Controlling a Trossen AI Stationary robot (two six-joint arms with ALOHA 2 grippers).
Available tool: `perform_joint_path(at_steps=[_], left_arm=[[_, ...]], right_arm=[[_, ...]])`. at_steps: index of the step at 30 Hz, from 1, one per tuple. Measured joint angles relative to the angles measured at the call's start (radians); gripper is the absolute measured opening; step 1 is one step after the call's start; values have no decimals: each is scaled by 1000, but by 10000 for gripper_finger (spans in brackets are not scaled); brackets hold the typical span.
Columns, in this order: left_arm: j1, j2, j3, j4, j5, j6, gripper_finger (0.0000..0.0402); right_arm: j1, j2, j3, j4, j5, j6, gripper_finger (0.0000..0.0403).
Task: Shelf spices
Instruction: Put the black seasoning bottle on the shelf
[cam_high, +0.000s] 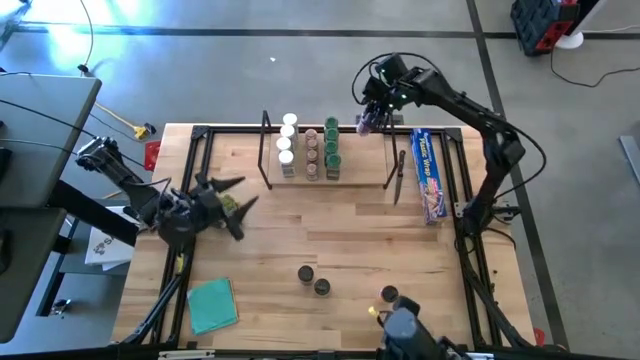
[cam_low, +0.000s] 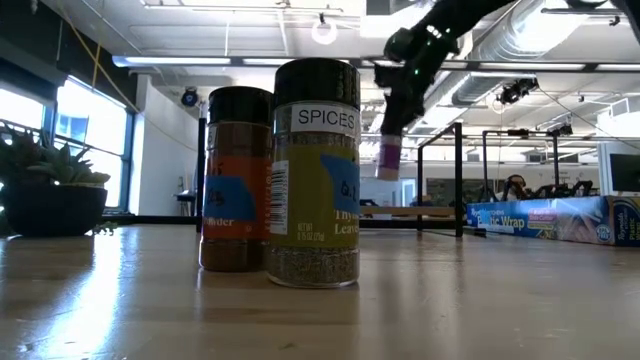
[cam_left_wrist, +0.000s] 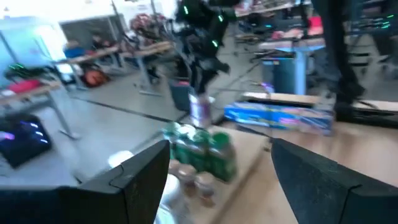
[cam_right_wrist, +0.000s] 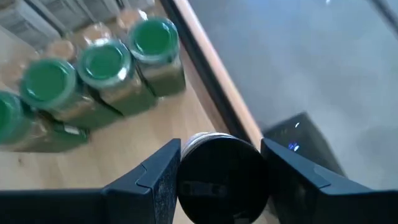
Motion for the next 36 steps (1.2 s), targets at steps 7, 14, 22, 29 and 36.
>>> perform_joint_path(at_steps=[7,14,22,29,36], left_arm=[[105,-41,0,200,40,300,278],[164,-45,0,218,93,339,278],[174,-45,0,217,121,345,278],[172,-45,0,216,128,339,278],[172,-45,0,217,128,335,278]], right_arm=[[30,144,134,-82,-10,-13,188],[58,231,182,-145,58,-81,188],[49,245,181,-130,56,-88,205],[48,245,181,-149,21,-108,210],[48,244,181,-169,11,-73,212]])
